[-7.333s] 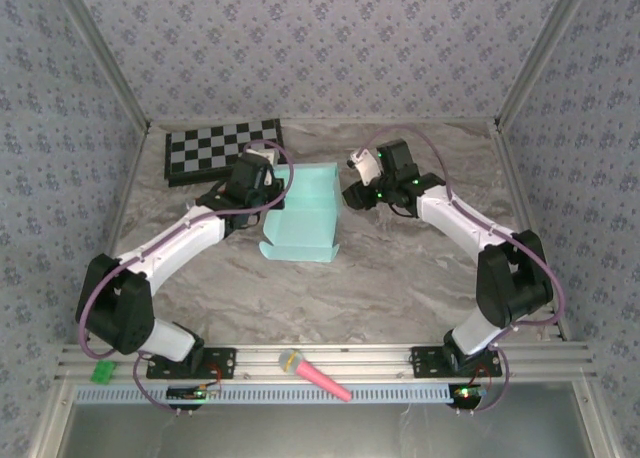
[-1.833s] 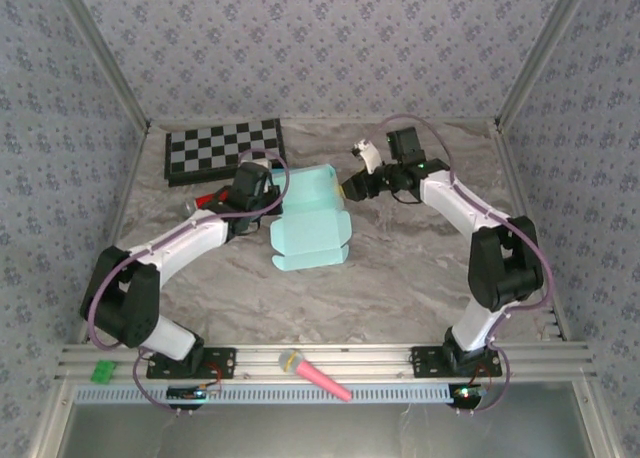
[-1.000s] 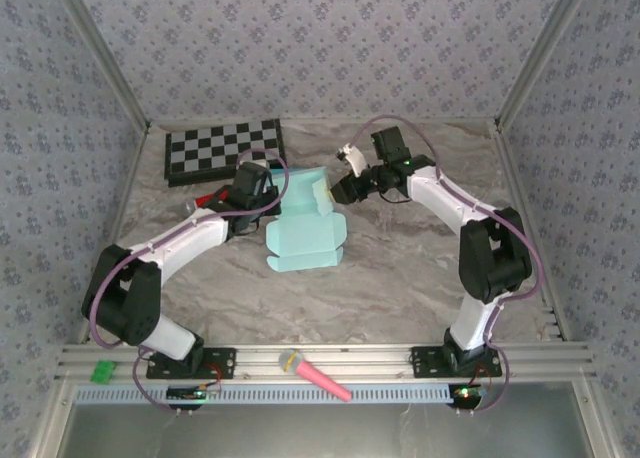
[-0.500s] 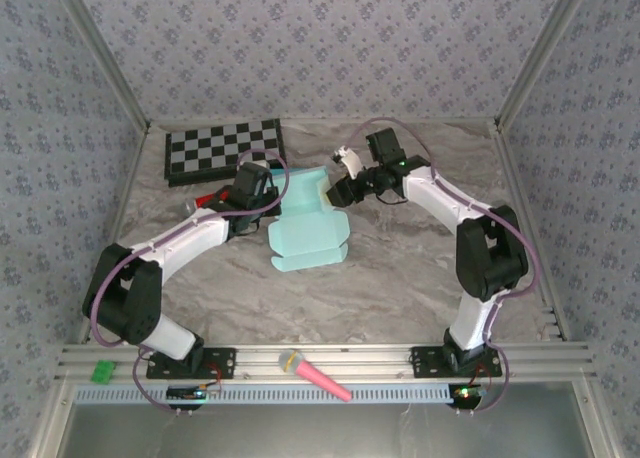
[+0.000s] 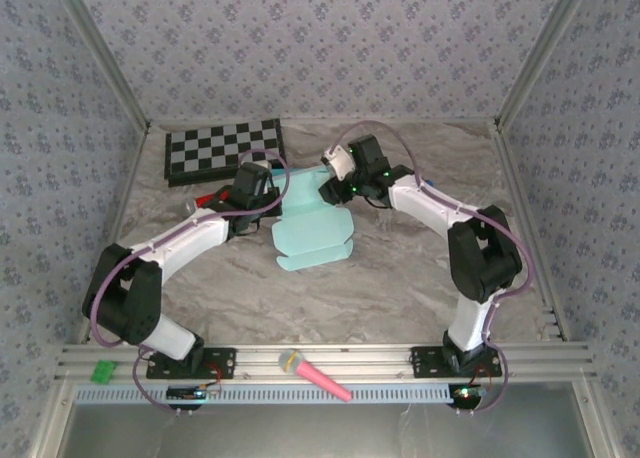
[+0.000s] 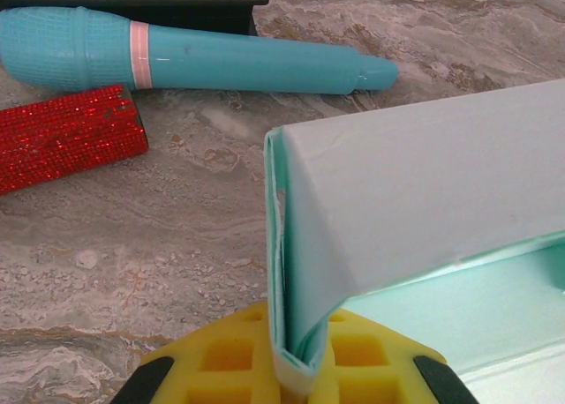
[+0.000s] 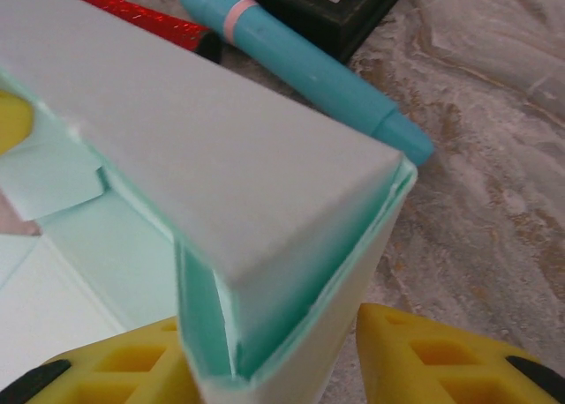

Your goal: Fold the paper box

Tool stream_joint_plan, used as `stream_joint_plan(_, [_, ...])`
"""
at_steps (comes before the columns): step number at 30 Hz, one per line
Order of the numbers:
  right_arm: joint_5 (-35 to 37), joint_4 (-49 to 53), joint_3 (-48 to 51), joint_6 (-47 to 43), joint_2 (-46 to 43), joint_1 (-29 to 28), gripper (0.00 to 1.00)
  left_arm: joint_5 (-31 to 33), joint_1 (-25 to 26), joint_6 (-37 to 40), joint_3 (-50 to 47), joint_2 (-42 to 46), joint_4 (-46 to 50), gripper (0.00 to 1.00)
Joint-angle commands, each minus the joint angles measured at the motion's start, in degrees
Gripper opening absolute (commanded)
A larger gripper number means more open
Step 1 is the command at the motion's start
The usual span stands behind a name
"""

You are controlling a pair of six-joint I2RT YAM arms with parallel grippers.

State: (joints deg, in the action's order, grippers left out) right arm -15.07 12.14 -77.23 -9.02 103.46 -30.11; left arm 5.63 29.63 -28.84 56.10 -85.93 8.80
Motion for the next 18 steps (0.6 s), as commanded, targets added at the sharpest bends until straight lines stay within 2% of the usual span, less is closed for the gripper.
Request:
stream_joint_plan(1, [7.47,-2.45,-0.41,2.0,2.16,-0.2,0.42,-2.32,0.21,1.42,2.18,2.32,-1.7,0.0])
stream_joint_plan(5, [9.74,-2.58,-0.35,2.25,2.28,-0.52,0.37,-1.7,0.18,1.42,2.39,2.56,-1.17,0.0])
stream_joint_plan(18, [12.72,5.01,-1.74,0.11,3.49,-1.85,0.36,2.71,0.2,0.01,2.99,2.69,0.54,0.0])
